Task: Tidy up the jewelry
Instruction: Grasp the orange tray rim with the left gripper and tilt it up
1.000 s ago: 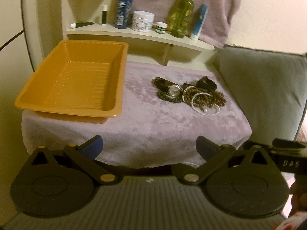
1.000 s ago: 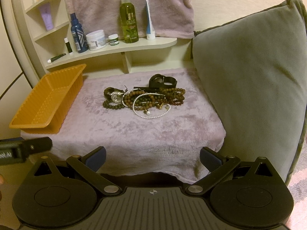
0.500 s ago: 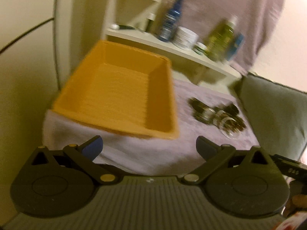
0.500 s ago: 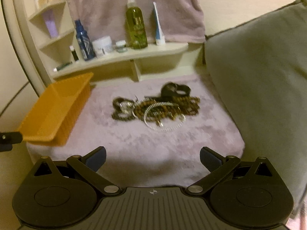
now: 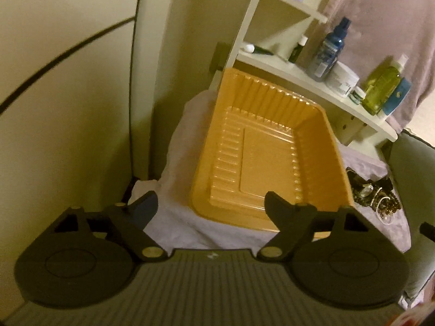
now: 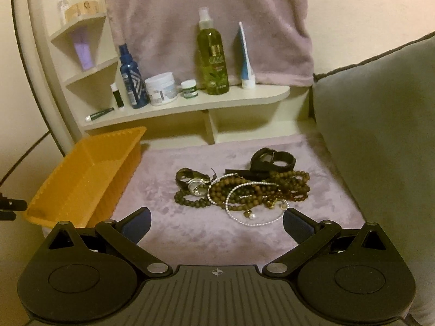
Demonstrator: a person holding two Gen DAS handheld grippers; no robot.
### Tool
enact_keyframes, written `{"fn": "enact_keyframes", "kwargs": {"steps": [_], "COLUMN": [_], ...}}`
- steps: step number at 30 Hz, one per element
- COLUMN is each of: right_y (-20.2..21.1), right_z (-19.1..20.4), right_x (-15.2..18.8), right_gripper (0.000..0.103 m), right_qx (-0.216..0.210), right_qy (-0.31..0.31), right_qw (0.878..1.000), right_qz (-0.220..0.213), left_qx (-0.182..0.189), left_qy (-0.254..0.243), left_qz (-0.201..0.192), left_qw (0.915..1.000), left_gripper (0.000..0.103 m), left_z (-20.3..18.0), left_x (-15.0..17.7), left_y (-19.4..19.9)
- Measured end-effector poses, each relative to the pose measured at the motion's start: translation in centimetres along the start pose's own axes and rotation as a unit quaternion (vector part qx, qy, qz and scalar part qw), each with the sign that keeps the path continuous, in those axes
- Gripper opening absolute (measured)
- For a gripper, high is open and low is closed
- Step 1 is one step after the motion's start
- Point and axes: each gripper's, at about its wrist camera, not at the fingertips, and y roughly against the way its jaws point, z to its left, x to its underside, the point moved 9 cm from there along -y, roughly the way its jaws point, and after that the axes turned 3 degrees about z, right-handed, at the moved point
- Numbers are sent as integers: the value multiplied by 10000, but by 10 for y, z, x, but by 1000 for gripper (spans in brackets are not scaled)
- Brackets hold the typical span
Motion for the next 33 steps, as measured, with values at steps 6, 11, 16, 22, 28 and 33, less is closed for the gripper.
{"fn": "enact_keyframes", "kwargs": {"steps": [6, 11, 16, 22, 28, 33], "right_y": [-16, -27, -34, -40, -41, -40], "right_z": [2, 3, 4, 2, -2, -8], "right_x": [2, 1, -1, 0, 1, 2], "right_gripper": [103, 103, 103, 103, 103, 103], "right_qx": [142, 201, 214, 205, 182, 118], "right_qy": [0, 16, 31, -28, -129, -249], "right_qw": [9998, 9995, 9994, 9993, 9993, 9993], "right_qz": [128, 226, 269, 311, 297, 238], "left_qx": [212, 358, 322, 217, 41, -148], "left_qy": [-137, -298, -474, -578, -779, -969], "left_qz": [331, 529, 702, 866, 976, 1285], "left_qw": [9991, 9975, 9959, 9943, 9922, 9869], "left_gripper": [44, 34, 24, 14, 13, 14], "left_z": [7, 7, 4, 2, -7, -13], "left_x": [-6, -9, -11, -9, -9, -7], "left_y": [-28, -41, -49, -53, -49, -51]}}
